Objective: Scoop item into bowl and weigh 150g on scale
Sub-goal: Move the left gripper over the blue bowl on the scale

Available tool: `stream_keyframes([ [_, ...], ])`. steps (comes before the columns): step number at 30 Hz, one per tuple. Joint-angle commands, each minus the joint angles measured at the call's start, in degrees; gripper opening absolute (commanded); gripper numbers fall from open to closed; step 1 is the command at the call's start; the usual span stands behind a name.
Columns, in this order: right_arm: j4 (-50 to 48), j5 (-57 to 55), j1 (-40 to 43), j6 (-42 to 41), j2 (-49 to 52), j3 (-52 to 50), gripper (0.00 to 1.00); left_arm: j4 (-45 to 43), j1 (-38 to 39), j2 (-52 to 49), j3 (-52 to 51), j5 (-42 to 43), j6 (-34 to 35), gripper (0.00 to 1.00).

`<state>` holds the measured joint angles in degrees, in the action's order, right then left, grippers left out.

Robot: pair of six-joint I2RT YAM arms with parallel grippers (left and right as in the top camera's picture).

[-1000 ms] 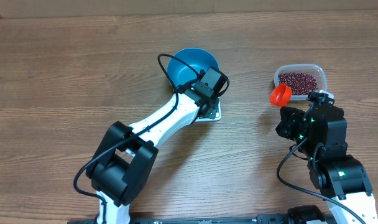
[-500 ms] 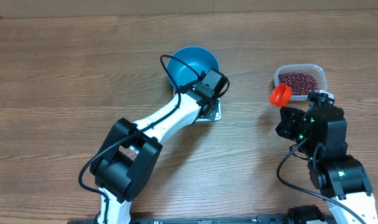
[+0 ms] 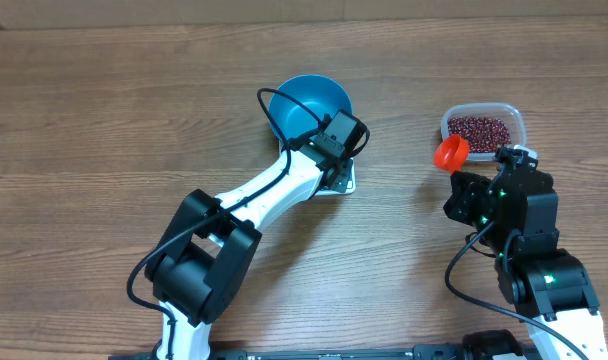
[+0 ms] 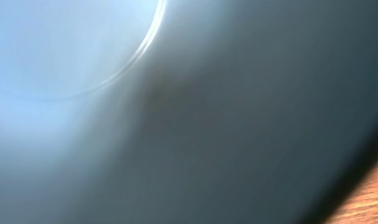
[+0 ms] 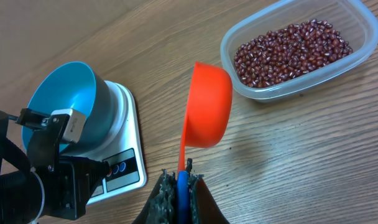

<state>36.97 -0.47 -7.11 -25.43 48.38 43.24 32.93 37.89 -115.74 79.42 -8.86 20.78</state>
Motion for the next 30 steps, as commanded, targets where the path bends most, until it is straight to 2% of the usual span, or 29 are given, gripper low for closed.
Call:
stream_keyframes([
  [1, -0.2, -0.9, 0.2, 0.4, -0.1, 1.7, 0.04, -0.2, 0.0, -1.2, -0.6, -0.8, -1.1, 0.04],
  [30, -0.2, -0.9, 0.2, 0.4, -0.1, 1.7, 0.03, -1.1, 0.0, -1.2, -1.7, -1.6, -1.1, 0.04],
])
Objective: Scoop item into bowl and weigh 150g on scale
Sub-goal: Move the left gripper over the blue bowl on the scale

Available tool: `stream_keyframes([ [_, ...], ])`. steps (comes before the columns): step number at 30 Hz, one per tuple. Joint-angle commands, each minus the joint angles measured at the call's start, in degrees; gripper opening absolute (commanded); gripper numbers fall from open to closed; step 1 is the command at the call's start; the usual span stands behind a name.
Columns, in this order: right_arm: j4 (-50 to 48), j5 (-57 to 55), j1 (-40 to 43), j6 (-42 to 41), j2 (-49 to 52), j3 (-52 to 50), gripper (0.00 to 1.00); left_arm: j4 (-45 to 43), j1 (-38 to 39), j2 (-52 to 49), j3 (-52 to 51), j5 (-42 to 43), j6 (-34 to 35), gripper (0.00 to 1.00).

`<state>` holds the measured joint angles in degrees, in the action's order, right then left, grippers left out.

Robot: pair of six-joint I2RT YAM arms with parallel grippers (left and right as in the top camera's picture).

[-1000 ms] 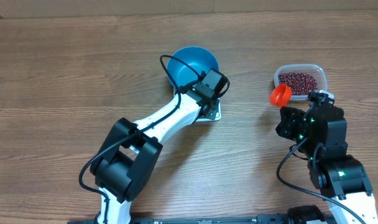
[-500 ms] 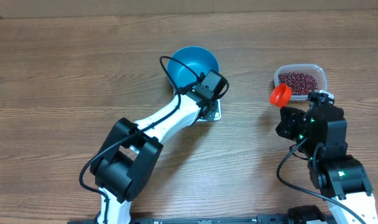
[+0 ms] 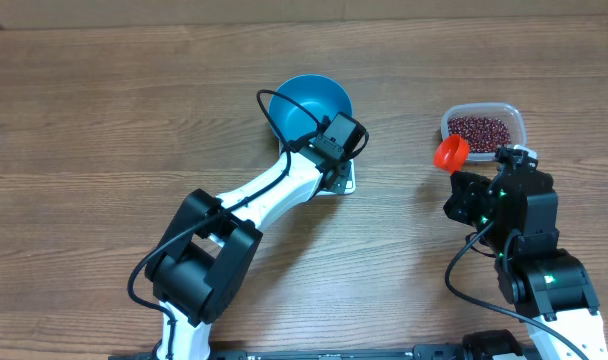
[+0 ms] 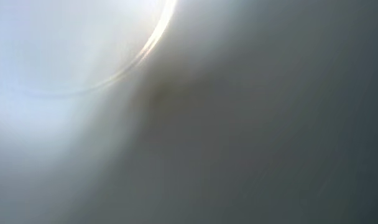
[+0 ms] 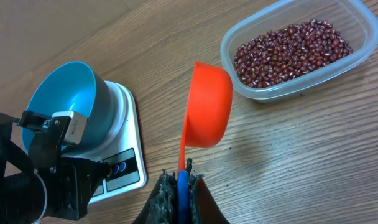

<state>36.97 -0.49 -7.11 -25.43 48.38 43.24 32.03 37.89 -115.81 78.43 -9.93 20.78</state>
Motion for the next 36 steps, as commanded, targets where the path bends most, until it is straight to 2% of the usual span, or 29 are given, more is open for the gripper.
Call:
stream_keyframes([
  [1, -0.2, -0.9, 0.2, 0.4, -0.1, 1.7, 0.04, -0.2, 0.0, -1.1, -0.7, -0.5, -1.1, 0.04],
  [28, -0.4, -0.9, 0.2, 0.4, -0.1, 1.7, 0.04, -1.8, 0.0, -1.1, -2.5, 0.8, -1.1, 0.04],
  [36, -0.4, -0.9, 0.2, 0.4, -0.1, 1.7, 0.04, 3.8, 0.0, 0.6, -0.9, 2.7, -1.1, 0.04],
])
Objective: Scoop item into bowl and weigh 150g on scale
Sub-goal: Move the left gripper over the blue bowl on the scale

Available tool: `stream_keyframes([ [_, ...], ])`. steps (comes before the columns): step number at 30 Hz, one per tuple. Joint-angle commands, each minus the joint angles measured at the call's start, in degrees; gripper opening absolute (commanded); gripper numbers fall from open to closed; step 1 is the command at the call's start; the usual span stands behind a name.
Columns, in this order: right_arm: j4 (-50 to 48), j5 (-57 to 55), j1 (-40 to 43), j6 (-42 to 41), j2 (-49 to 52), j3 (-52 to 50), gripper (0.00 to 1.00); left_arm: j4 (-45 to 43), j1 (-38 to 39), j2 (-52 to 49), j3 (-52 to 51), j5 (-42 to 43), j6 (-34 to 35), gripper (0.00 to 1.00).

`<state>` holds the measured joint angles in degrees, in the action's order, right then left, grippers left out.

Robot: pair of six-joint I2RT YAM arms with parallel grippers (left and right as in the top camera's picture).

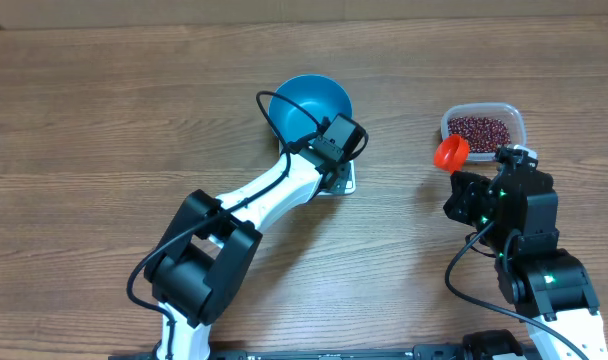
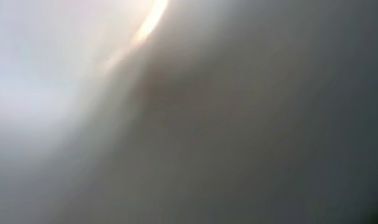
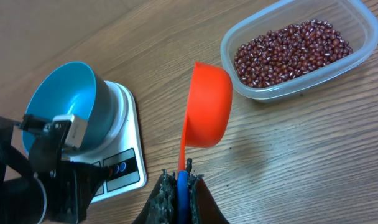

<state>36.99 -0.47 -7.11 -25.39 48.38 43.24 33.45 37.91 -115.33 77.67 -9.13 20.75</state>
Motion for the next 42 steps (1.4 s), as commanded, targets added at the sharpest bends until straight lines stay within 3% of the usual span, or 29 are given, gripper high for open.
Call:
stream_keyframes([
  [1, -0.5, -0.9, 0.2, 0.4, -0.1, 1.7, 0.04, 3.2, 0.0, 0.9, 0.5, 2.3, -1.1, 0.04],
  [18, -0.4, -1.0, 0.2, 3.0, -0.1, 1.7, 0.04, 9.3, 1.4, 26.2, 5.4, 3.0, -2.8, 0.04],
  [29, -0.4, -0.7, 0.2, 8.0, -0.1, 1.7, 0.04, 14.1, 0.1, 30.4, 5.4, 2.5, -6.8, 0.04],
  [34, -0.8, 2.9, 0.2, 9.9, -0.1, 1.8, 0.04, 17.3, -5.9, 34.1, 5.4, 4.2, -13.4, 0.04],
  [39, -0.9, 3.6, 0.2, 10.5, -0.1, 1.8, 0.04, 21.2, -11.4, 34.8, 5.4, 14.8, -22.6, 0.05],
  [40, -0.9, 3.6, 0.2, 10.5, -0.1, 1.8, 0.04, 21.6, -11.9, 34.8, 5.4, 15.0, -22.5, 0.15],
  [41, -0.9, 3.6, 0.2, 10.5, -0.1, 1.8, 0.04, 21.9, -12.4, 34.8, 5.4, 14.9, -22.5, 0.38],
  [42, -0.8, 3.6, 0.2, 10.5, -0.1, 1.8, 0.04, 22.1, -12.7, 34.7, 5.4, 14.9, -22.5, 0.79],
])
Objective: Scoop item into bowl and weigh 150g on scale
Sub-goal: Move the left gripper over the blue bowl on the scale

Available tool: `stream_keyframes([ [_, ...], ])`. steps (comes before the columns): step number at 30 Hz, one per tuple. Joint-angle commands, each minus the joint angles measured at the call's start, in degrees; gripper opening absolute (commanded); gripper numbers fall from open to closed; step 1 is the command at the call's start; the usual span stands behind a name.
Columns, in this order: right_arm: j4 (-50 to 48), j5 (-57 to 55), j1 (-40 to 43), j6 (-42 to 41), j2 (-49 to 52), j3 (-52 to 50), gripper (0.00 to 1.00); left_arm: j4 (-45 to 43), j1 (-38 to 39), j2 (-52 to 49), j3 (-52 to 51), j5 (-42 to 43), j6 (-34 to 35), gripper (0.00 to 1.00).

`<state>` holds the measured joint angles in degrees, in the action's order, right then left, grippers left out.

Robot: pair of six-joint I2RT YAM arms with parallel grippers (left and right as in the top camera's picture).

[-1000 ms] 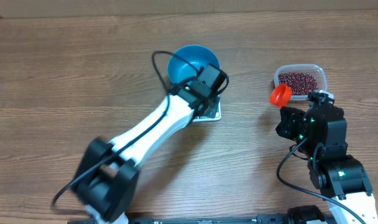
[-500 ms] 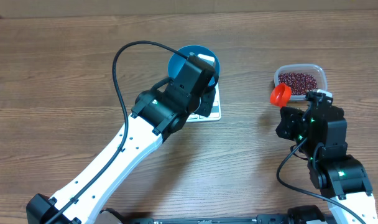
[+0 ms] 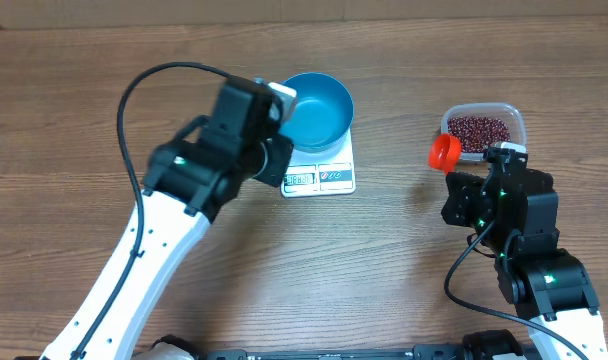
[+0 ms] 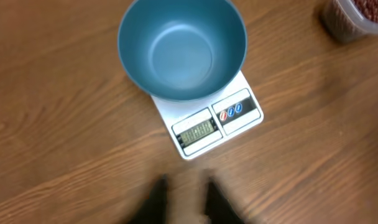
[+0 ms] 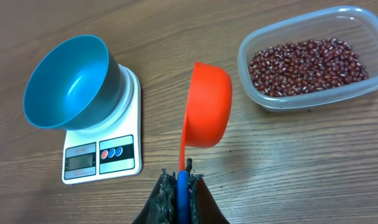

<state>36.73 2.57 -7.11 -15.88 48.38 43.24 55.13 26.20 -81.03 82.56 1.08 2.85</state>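
An empty blue bowl [image 4: 181,46] stands on the white scale [image 4: 235,115], seen too in the overhead view as bowl [image 3: 319,108] on scale [image 3: 334,177]. My left gripper [image 4: 186,200] hovers over the wood in front of the scale; its blurred fingers stand apart, open and holding nothing. My right gripper [image 5: 181,182] is shut on the handle of an orange scoop [image 5: 207,106], which is held empty and level above the table between the scale and a clear tub of red beans [image 5: 310,59]. The overhead view also shows the scoop [image 3: 444,152].
The bean tub [image 3: 482,128] sits at the table's right, just beyond the right arm. The left arm [image 3: 199,170] reaches in from the lower left, its wrist beside the bowl. The wooden table [image 3: 74,110] lies bare to the left.
My left gripper was pressed against the bowl's near side on the scale. It now hangs back, higher and to the left, open, with the bowl standing alone. The scoop has shifted slightly.
At all three earlier moments my left gripper stayed at the bowl's near rim over the scale, its camera filled by the bowl's wall, while my right gripper held the scoop still. Now the left arm has drawn away and the scale's display and buttons show.
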Motion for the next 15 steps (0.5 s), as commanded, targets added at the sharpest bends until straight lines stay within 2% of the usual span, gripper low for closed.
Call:
stream_keyframes([
  [1, -0.6, 0.7, 0.2, 1.0, -0.1, 1.8, 0.03, 0.3, -1.1, 0.4, 0.5, 4.7, -4.6, 1.00],
  [9, 1.0, 2.8, 0.2, 0.8, -0.2, 1.8, 0.04, 0.3, -1.2, -0.3, 0.5, 4.7, -4.6, 1.00],
  [15, 4.4, 8.3, 0.2, 0.7, -0.2, 1.8, 0.04, 0.3, -1.2, -0.6, 0.5, 4.7, -4.6, 1.00],
])
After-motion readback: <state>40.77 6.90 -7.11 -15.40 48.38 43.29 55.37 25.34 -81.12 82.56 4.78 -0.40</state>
